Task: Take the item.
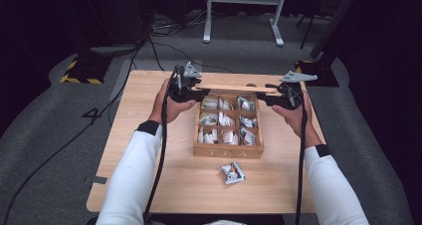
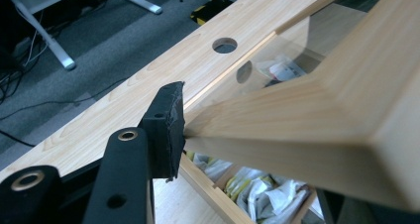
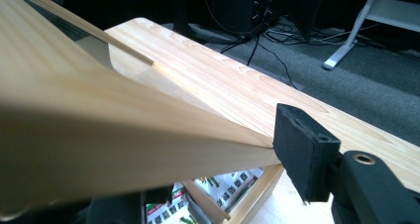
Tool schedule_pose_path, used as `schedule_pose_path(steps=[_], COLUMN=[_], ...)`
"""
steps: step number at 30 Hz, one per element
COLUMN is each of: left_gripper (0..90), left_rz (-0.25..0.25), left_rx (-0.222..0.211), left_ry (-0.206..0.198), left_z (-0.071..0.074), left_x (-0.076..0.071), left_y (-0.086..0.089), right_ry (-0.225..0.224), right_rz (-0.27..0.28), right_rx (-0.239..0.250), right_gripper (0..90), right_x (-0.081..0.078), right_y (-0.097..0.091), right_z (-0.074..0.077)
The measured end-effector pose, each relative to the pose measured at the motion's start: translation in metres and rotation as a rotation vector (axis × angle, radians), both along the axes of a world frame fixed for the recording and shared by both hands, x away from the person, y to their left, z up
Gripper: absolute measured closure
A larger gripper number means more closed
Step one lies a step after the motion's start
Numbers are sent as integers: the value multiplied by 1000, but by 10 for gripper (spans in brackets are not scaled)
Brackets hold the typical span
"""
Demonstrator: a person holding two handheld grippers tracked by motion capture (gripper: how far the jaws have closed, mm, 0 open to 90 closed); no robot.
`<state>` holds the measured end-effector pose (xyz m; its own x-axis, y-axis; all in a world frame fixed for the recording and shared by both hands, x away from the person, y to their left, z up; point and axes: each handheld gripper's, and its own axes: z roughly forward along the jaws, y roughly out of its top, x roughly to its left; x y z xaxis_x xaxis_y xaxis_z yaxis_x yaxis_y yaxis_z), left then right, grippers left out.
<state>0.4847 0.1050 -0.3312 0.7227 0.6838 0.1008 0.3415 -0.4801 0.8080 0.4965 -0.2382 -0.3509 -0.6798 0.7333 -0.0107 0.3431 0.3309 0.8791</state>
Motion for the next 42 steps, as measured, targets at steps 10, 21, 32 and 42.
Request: schedule_pose_path(steps=[10,21,32,42], left_gripper=[495,487,425,399], left_rz=[-22,-17,-37,-24], left_rx=[-14,-4,8,49], left_ry=[-8,-30,-31,-48], left_z=[-6,-10,-14,-21], left_x=[-10,-20,-26,-36], left_y=[2,1,2,0], right_ry=[-14,-27,-31,-21], right_rz=[23,26,34,47], right_rx=[-23,-20,-51,-46], right_gripper=[433,418,366,348], right_x=[-14,-22,-28,-37], right_y=[4,3,2,-5], right_z=[1,-3,-6,-12])
